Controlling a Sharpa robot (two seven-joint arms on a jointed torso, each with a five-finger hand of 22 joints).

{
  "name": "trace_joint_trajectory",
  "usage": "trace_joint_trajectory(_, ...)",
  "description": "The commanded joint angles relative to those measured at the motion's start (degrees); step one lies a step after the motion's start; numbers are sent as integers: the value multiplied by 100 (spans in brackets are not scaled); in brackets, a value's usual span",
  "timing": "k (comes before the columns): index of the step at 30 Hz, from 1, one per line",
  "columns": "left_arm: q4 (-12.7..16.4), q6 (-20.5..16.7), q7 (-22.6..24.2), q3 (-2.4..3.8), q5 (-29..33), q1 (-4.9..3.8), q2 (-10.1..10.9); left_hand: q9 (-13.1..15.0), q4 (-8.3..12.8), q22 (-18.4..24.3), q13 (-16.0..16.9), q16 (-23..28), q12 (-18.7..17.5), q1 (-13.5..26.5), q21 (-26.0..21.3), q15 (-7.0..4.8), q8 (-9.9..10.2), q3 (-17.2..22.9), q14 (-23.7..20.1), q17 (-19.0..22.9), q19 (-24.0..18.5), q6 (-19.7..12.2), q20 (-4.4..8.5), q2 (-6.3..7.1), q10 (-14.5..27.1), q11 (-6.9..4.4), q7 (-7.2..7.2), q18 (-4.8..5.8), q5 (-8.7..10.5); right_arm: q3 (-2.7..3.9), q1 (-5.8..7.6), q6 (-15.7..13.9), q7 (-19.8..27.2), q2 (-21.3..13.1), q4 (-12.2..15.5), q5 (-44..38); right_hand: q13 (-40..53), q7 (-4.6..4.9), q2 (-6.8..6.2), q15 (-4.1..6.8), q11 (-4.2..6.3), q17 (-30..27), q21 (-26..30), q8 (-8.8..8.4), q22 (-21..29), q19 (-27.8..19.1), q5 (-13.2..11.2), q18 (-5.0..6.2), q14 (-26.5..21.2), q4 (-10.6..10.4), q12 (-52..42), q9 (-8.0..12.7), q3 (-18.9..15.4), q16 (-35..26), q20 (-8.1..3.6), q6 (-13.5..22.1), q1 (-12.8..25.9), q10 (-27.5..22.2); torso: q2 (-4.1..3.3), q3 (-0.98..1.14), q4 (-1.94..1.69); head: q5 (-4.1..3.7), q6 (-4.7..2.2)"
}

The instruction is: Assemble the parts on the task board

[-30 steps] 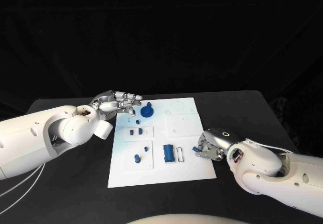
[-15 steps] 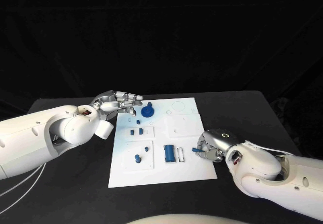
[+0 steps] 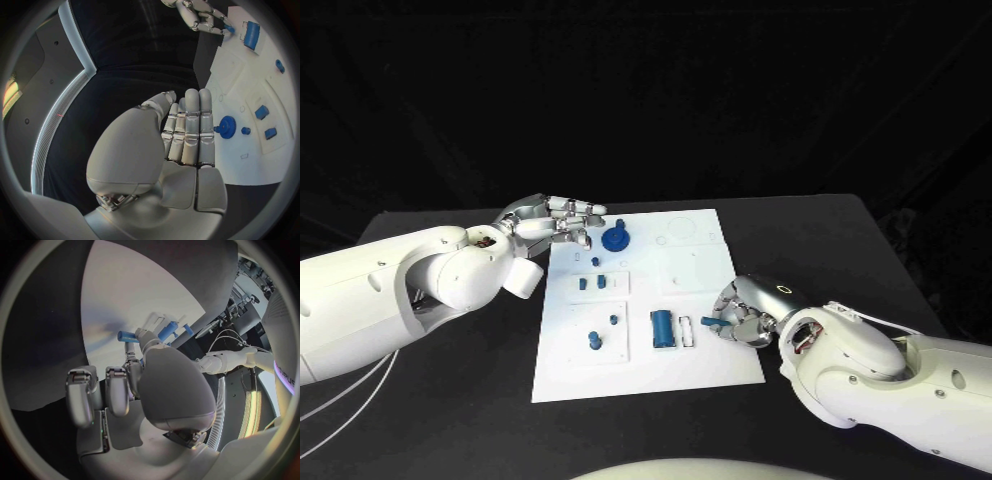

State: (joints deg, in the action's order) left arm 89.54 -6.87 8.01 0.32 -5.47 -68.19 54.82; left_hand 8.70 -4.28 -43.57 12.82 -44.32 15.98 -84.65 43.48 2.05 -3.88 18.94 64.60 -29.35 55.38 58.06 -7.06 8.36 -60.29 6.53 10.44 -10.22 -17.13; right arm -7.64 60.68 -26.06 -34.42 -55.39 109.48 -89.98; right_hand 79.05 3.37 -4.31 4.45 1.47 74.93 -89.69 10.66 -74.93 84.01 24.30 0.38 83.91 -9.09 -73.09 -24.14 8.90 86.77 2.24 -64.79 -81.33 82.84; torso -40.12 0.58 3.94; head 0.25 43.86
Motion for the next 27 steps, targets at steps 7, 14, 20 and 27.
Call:
trace_joint_trajectory(7,26,93,33,4,-12,-2,-9,-6,-1,7,8,21,37,-35,-25,6,-18,-23,-27,7,-4,-26,-20,-29,43,-2,3,-30,7,0,6,-293,154,141,10,781,-58,-54,-81,35,-5,949,-31,47,-1507,599,38,-38,491,38,-46,-124,349,22,-53,-50,334,44,1,1,2,11,8)
trace_joint_trajectory(14,31,98,31,4,-12,-2,-11,-6,-1,7,8,21,37,-35,-25,6,-18,-23,-27,7,-4,-26,-20,-29,43,-2,3,-30,7,-2,-1,-47,175,314,-154,1065,-35,-54,-138,27,-12,965,-31,81,-1507,599,39,-38,495,-268,-76,-142,315,30,-48,-91,845,74,1,2,3,8,10)
trace_joint_trajectory(20,36,98,26,4,-12,-2,-7,-6,-1,7,8,21,37,-35,-25,6,-18,-23,-27,7,-4,-26,-20,-29,43,-2,3,-30,7,-4,-22,47,190,439,-254,1175,10,-73,-132,37,2,988,-31,129,-1507,599,84,-38,501,-436,-139,-167,208,42,-54,-152,1112,111,-4,7,4,29,15)
trace_joint_trajectory(27,45,104,19,4,-12,-3,-4,-6,-1,7,8,21,37,-35,-25,6,-18,-23,-27,7,-4,-26,-20,-29,43,-2,3,-30,7,-5,-32,179,182,537,-362,1238,37,-95,-111,51,18,996,-31,171,-1507,599,80,-38,502,-492,-175,-191,154,47,-63,-195,1198,131,3,1,4,42,33)
